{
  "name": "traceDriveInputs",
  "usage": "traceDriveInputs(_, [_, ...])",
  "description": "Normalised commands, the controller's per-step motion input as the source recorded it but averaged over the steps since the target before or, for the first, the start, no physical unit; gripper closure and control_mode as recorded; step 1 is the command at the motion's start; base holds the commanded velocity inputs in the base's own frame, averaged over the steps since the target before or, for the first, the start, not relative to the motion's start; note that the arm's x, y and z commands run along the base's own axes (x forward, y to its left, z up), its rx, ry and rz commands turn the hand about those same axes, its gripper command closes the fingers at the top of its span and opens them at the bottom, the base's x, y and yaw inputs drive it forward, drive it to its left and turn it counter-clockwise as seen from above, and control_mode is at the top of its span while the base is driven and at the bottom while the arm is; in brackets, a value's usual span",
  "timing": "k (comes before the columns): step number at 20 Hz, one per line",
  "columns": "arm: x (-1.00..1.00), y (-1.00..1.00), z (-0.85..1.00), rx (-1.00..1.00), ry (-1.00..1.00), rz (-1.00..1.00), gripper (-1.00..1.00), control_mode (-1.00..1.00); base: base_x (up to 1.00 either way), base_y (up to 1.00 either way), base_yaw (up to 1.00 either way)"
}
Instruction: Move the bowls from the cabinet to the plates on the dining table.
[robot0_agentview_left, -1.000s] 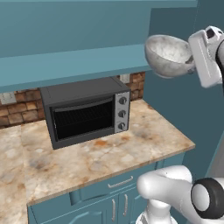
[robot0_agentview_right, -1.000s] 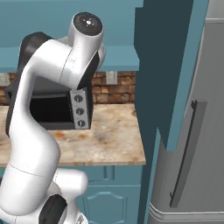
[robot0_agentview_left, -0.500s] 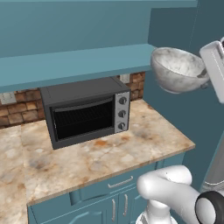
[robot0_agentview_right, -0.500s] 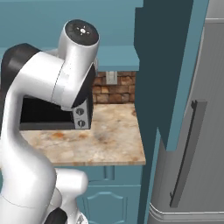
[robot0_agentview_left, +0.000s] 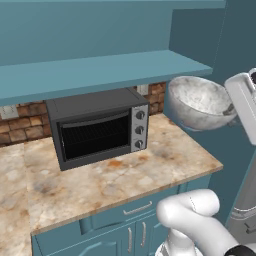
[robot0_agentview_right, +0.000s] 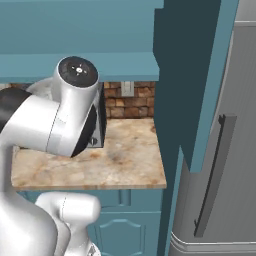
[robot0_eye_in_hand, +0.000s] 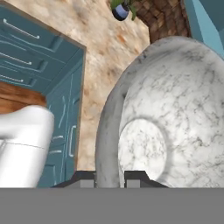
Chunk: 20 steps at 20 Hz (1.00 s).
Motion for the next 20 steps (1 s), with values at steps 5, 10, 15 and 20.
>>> traceDriveInputs(5, [-0.18, 0.09, -0.45, 0.00, -0.01, 0.00, 1.00, -1.00, 0.00, 0.00, 0.00])
traceDriveInputs(10, [-0.20, 0.09, -0.39, 0.00, 0.00, 0.00, 1.00, -1.00, 0.00, 0.00, 0.00])
traceDriveInputs(15, [-0.24, 0.12, -0.36, -0.01, 0.00, 0.00, 1.00, -1.00, 0.00, 0.00, 0.00])
traceDriveInputs(20, [-0.17, 0.11, -0.30, -0.01, 0.00, 0.00, 1.00, -1.00, 0.00, 0.00, 0.00])
